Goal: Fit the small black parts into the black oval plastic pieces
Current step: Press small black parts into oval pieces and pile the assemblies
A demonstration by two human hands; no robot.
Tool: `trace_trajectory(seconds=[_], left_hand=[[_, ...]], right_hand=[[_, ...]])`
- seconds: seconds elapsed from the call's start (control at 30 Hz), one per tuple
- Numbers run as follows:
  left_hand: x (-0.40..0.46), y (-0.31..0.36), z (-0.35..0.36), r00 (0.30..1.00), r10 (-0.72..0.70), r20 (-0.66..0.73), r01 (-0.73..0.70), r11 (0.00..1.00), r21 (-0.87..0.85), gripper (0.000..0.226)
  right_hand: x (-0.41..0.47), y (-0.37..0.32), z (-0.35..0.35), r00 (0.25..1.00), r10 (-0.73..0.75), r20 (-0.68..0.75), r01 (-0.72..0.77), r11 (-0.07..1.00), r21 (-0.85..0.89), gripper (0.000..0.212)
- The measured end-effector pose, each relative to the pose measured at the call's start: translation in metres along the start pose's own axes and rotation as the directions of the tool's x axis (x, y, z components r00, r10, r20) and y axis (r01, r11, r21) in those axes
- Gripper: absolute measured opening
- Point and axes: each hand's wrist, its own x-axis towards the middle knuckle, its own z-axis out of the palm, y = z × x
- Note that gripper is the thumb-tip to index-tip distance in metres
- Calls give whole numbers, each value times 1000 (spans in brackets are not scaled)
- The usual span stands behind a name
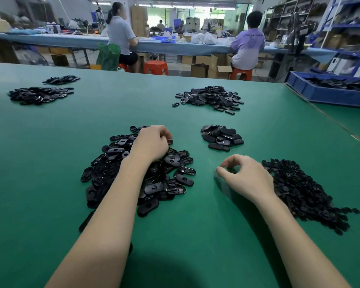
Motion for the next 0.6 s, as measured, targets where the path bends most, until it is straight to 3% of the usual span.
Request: trace_trajectory(seconds=[0.13,0.4,0.6], left_hand=[[-2,-11,-3,996,-66,55,62,996,72,42],[-8,-6,2,993,-116,3,115,992,58,14],[-9,-5,3,988,-150,-25,150,989,4,9]], right_hand=[[-2,-1,0,1000,8,10,-8,1000,3,15],[-5,-4,1,1000,-1,16,1,999,-38,17],[-5,-6,2,1000,6,11,-6,999,-46,17]])
